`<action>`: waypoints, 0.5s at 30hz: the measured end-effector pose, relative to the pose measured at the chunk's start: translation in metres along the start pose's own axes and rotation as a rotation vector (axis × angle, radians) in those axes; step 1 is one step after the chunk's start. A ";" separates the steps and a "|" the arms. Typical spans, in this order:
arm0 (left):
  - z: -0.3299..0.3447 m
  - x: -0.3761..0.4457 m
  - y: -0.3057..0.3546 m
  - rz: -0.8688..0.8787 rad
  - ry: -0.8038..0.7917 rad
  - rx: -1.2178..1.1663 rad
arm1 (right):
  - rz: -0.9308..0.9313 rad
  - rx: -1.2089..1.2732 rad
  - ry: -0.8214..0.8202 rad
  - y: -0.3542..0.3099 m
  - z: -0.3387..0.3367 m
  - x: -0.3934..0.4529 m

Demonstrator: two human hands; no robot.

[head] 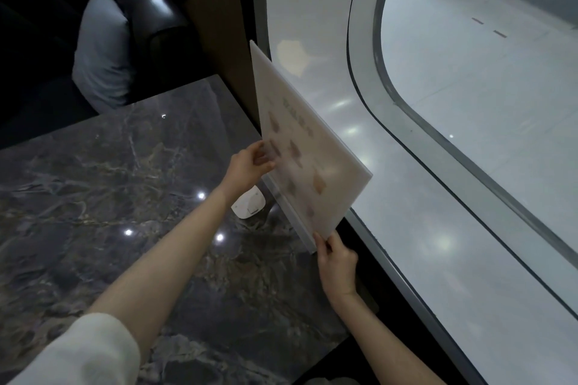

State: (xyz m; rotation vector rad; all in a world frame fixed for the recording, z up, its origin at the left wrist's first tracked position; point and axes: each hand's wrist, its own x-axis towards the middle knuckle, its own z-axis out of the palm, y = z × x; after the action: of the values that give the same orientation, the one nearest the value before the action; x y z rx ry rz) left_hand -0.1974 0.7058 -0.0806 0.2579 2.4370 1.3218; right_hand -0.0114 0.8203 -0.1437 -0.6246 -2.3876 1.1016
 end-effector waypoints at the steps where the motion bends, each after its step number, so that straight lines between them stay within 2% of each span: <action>1: 0.000 0.001 -0.001 -0.008 0.003 0.004 | -0.016 -0.009 -0.005 0.000 0.000 0.000; 6: 0.002 0.002 -0.004 -0.023 0.010 0.012 | -0.048 -0.107 -0.063 0.000 -0.001 0.005; 12: 0.002 0.000 -0.002 -0.019 0.018 0.025 | 0.004 -0.243 -0.251 0.002 -0.007 0.006; 15: 0.000 -0.005 0.002 0.010 0.031 0.075 | -0.016 -0.352 -0.292 0.003 -0.013 0.006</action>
State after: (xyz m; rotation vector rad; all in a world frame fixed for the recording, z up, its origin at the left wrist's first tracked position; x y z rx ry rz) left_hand -0.1928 0.7054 -0.0777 0.2708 2.5178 1.2484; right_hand -0.0083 0.8332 -0.1374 -0.5888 -2.8688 0.8152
